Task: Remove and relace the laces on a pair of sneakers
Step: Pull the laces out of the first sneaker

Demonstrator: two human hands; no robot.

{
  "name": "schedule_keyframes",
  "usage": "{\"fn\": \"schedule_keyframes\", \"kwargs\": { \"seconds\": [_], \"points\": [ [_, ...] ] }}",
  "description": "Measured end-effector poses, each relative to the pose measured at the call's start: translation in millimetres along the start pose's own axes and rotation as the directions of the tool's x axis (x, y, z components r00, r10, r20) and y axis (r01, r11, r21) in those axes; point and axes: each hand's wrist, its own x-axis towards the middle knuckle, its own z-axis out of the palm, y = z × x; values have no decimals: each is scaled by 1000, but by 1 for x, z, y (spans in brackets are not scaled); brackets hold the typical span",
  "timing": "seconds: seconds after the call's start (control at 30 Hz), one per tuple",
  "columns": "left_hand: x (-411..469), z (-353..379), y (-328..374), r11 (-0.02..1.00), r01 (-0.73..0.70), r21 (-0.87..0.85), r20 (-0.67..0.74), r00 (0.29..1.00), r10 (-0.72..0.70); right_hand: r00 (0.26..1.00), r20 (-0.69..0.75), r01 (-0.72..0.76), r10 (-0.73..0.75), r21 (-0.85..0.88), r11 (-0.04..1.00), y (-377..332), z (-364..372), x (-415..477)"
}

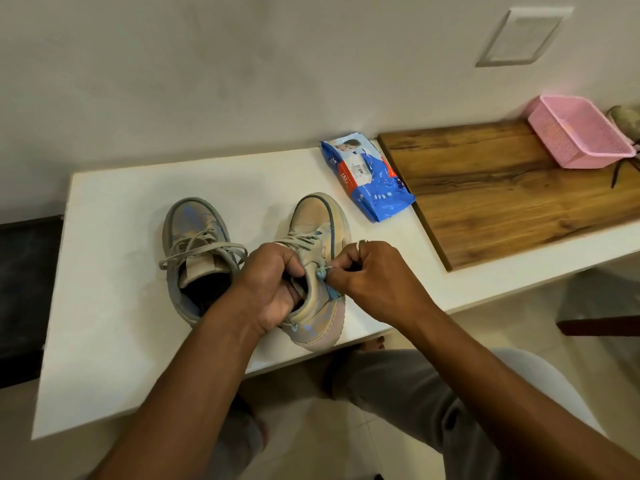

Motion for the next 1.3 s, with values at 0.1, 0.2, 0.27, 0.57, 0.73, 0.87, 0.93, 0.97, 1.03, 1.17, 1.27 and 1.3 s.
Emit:
{"fn": "schedule_keyframes", "kwargs": {
  "seconds": [0.1, 0.2, 0.27, 0.57, 0.73, 0.87, 0.93, 0.97, 1.03, 1.17, 1.27, 1.3],
  "points": [
    [1, -1, 0, 1000, -5, 25, -22, 1000, 5, 1000, 13, -12, 13, -46, 999, -1, 6, -15],
    [-2, 2, 1, 1000, 11, 20, 1, 1000, -11, 998, -25, -59, 58, -38, 998, 3, 9, -20],
    [-3, 3, -1, 1000, 10, 9, 17, 1000, -10, 994, -95, -60, 58, -18, 998, 5, 11, -18],
    [-4, 1, 0, 1000, 17, -19, 6, 1000, -17, 983, -183, 23, -10, 66, 998, 2, 20, -12],
    [-7, 0, 3, 999, 20, -39, 43, 999, -19, 988, -127, 101, -92, 62, 993, -4, 24, -16],
    [-11, 6, 2, 1000, -4, -26, 39, 999, 5, 977, -192, 102, -92, 46, 994, 1, 19, 0],
    [-11, 6, 2, 1000, -11, -22, 21, 1000, 12, 975, -172, 150, -143, 27, 988, -3, 17, 5],
    [-11, 6, 1, 1000, -18, -8, 4, 1000, 18, 971, -171, 169, -164, 15, 985, -4, 16, 11],
    [-10, 6, 1, 999, -22, 29, -21, 1000, 23, 963, -186, 187, -193, -50, 981, -2, 12, 26],
    [-10, 14, -2, 994, -29, 106, -55, 998, 34, 941, -164, 246, -297, -270, 931, 3, 5, 53],
    [-8, 16, -5, 992, -33, 120, -72, 996, 42, 933, -131, 249, -334, -435, 865, 2, 6, 67],
    [-8, 16, -5, 993, -32, 116, -73, 997, 40, 942, -124, 222, -311, -464, 858, 0, 5, 71]
  ]
}}
